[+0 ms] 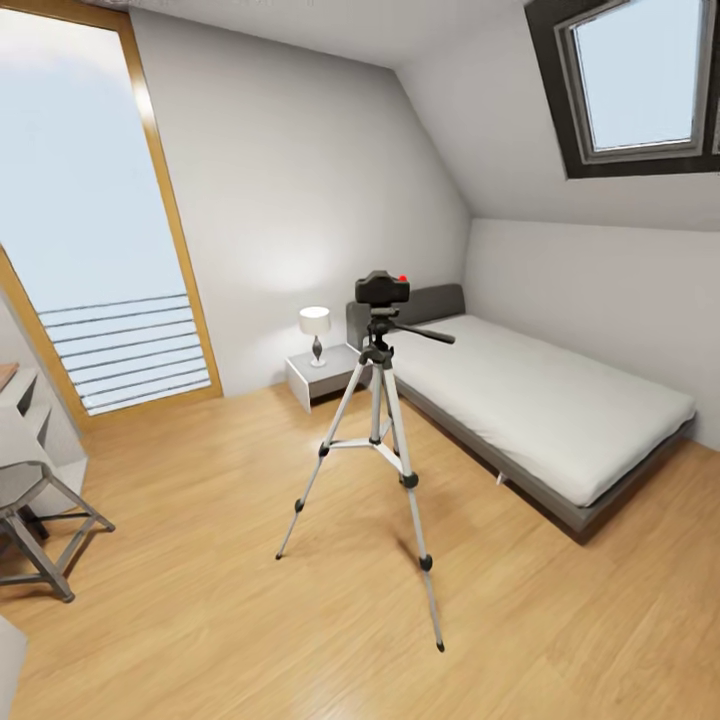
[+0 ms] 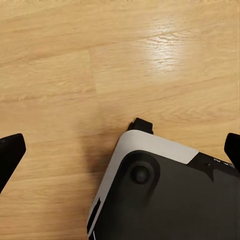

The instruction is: Attach the digital camera to the camera tripod in the bedroom.

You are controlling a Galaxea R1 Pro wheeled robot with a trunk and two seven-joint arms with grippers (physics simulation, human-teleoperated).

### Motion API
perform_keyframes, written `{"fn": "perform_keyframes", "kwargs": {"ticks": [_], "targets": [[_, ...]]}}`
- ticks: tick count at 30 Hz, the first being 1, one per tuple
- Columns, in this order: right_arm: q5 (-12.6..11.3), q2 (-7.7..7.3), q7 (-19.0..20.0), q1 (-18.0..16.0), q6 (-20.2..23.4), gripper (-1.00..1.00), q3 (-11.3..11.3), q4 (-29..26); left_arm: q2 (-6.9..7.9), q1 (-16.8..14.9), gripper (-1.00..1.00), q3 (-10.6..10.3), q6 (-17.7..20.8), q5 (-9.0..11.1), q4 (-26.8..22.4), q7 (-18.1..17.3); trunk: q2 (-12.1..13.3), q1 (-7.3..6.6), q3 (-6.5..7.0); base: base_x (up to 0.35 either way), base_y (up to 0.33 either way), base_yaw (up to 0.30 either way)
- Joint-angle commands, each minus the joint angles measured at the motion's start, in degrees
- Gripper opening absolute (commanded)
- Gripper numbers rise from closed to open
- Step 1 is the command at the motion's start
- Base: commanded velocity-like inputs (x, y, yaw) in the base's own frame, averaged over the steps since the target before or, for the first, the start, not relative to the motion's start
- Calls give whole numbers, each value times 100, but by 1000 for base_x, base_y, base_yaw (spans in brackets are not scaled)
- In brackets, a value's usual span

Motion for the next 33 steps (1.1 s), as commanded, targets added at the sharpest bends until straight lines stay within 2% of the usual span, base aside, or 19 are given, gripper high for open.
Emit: {"fn": "perform_keyframes", "kwargs": {"ticks": [1, 21, 33], "targets": [[41, -4, 17, -9, -36, 100, -48, 19, 1, -4, 100, -48, 0, 41, -5, 22, -12, 4, -3, 0, 0, 0], [39, -2, 16, -7, -35, 100, -48, 19, 1, -4, 100, -48, 0, 34, -5, 22, -12, 4, 183, 0, 0, 0], [41, 59, -90, -6, -45, 100, -48, 19, 1, -4, 100, -48, 0, 32, -5, 22, -12, 4, 294, 0, 0, 0]]}}
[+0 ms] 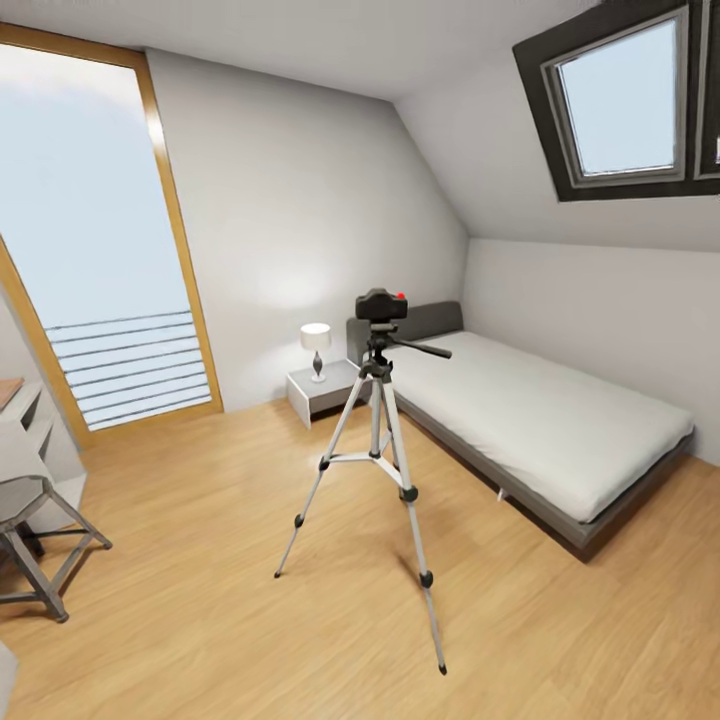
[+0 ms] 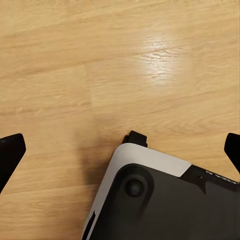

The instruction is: Attach the digital camera to the camera tripod in the bedroom.

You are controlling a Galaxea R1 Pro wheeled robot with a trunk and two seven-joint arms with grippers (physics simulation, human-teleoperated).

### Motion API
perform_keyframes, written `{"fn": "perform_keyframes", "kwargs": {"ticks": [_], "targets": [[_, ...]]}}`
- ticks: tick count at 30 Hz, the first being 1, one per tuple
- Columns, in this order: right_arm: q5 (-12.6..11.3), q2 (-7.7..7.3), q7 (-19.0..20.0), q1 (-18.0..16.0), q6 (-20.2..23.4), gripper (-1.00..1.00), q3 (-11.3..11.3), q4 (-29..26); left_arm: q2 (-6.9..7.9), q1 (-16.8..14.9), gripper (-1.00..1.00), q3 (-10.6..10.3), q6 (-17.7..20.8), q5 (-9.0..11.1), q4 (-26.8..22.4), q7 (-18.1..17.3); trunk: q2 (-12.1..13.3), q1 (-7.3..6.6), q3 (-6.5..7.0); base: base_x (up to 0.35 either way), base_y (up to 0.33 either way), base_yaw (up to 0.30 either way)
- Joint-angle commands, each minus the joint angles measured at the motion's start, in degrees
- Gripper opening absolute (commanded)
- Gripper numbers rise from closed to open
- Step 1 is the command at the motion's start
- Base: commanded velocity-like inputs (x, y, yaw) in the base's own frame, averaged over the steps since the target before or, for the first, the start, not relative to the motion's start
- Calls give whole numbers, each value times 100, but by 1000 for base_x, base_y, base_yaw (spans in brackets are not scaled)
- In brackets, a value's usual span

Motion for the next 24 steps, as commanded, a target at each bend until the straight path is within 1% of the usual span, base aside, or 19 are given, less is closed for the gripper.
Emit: {"fn": "perform_keyframes", "kwargs": {"ticks": [1, 24], "targets": [[41, -1, 13, -10, -35, 100, -49, 19, 1, -4, 100, -48, 0, 40, -5, 22, -12, 4, -4, 0, 0, 0], [48, 7, 5, -10, -35, 100, -49, 19, 1, -4, 100, -48, 0, 43, -5, 22, -12, 4, 210, 0, 0, 0]]}}
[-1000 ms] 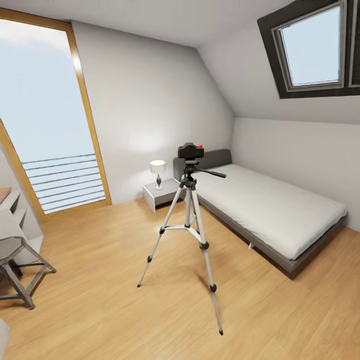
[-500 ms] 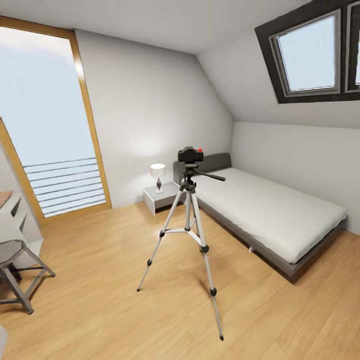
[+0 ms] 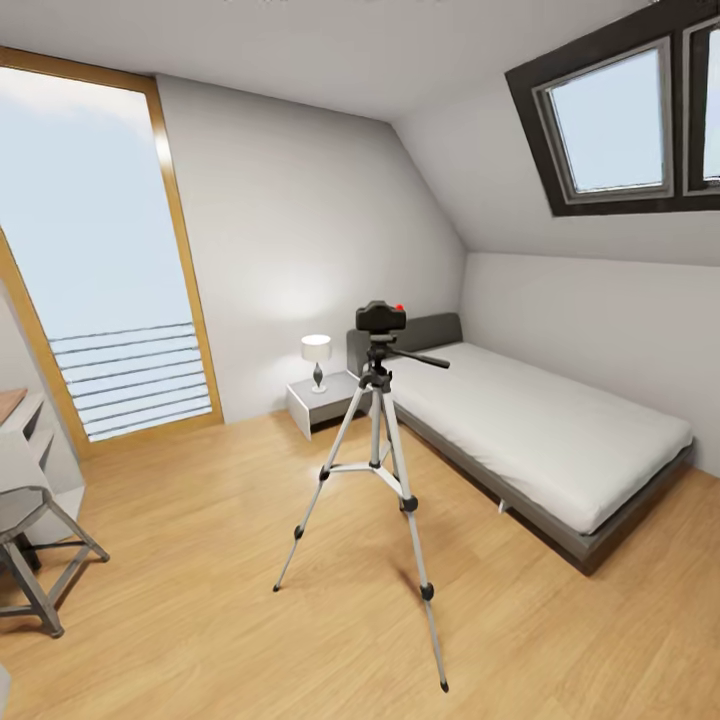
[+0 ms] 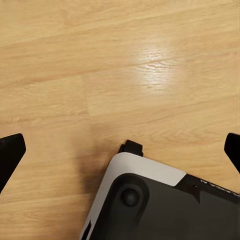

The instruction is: Attach the digital camera to the camera tripod in the bedroom.

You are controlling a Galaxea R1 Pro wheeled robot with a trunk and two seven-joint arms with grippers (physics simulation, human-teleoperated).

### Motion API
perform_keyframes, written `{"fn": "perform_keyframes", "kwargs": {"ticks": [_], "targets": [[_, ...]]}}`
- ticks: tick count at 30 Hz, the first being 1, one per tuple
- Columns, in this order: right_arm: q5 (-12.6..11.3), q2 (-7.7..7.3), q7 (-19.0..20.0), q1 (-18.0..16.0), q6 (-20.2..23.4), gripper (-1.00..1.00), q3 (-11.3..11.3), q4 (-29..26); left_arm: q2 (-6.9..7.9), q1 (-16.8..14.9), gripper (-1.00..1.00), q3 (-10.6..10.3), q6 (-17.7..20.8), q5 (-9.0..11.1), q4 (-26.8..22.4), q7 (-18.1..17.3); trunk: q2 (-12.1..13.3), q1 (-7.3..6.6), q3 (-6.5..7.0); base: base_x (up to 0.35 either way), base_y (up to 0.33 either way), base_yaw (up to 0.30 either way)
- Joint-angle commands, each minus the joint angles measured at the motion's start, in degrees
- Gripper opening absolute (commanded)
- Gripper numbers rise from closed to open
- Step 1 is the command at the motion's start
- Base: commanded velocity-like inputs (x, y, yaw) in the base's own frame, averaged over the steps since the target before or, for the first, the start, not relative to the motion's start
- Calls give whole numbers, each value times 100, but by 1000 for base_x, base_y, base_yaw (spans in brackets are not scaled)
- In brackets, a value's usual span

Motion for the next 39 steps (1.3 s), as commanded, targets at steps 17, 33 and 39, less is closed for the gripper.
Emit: {"fn": "perform_keyframes", "kwargs": {"ticks": [17, 33, 39], "targets": [[43, 1, 20, -6, -35, 100, -49, 19, 1, 0, 100, -48, 0, 40, -5, 22, -3, 2, 156, 0, 0, 0], [43, -2, 20, -6, -35, 100, -49, 19, 1, 0, 100, -48, 0, 39, -5, 22, -3, 2, 304, 0, 0, 0], [43, -3, 20, -6, -33, 100, -49, 19, 1, 0, 100, -48, 0, 38, -5, 22, -3, 2, 360, 0, 0, 0]]}}
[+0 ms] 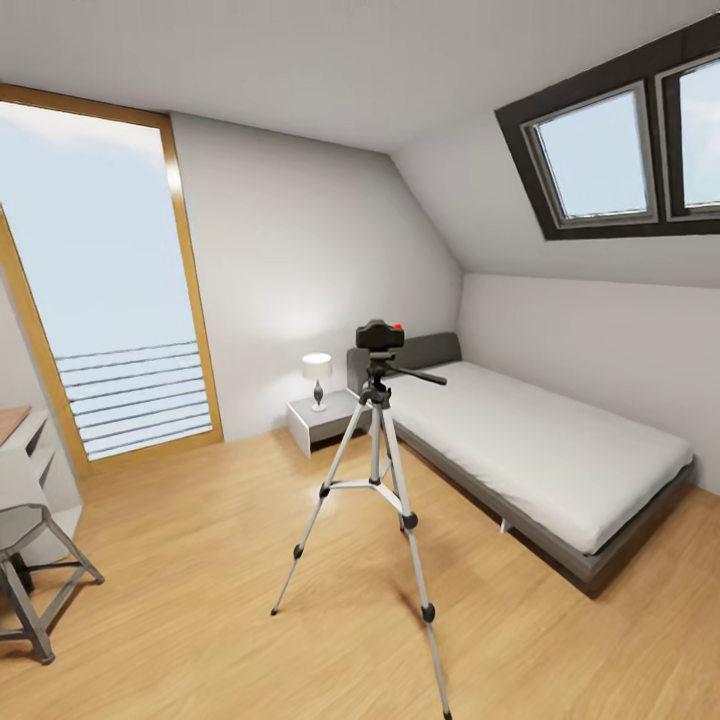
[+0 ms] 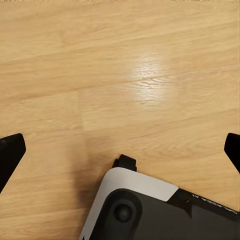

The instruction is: Attach the digital camera to the camera tripod in the bedroom.

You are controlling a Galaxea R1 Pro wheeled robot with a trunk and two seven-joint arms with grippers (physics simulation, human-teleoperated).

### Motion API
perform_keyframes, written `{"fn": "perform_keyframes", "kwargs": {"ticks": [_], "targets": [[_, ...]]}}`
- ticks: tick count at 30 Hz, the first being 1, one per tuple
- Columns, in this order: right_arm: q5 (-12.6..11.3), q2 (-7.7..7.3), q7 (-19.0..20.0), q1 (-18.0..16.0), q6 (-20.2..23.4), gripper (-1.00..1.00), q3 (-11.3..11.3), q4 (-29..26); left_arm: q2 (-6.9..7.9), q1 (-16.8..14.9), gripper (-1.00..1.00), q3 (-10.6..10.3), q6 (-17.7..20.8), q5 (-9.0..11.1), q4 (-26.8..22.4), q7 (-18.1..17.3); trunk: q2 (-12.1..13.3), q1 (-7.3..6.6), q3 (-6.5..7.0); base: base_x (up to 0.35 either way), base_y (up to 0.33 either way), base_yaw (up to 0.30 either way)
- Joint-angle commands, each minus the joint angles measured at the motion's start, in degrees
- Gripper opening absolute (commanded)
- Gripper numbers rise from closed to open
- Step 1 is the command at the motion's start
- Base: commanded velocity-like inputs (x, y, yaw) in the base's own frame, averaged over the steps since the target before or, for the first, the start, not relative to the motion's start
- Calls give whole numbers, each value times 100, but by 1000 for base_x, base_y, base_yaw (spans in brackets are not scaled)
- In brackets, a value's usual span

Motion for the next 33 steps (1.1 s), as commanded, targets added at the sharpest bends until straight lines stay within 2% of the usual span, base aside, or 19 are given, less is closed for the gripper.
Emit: {"fn": "perform_keyframes", "kwargs": {"ticks": [1, 16, 21, 23, 33], "targets": [[42, -3, 16, -6, -33, 100, -49, 19, 1, 0, 100, -48, 0, 42, -5, 22, -3, 2, 7, 0, 0, -4], [48, -11, 16, -6, 42, 100, -49, 21, -21, 5, 100, -24, 25, 98, -14, -25, -3, 2, 140, 0, 0, -50], [35, -3, 11, 268, 106, 100, -49, 26, -72, 338, 100, -14, 128, 105, 16, -52, -3, 2, 145, 0, 0, -8], [-6, -10, 15, 586, 10, 100, -64, 21, -73, 506, 100, -9, 128, 103, 20, -58, -3, 2, 145, 0, 0, -2], [-62, -15, 19, 782, -83, 100, -74, 13, -88, 632, 100, -13, 42, 102, 21, -58, -3, 2, 146, 0, 0, 0]]}}
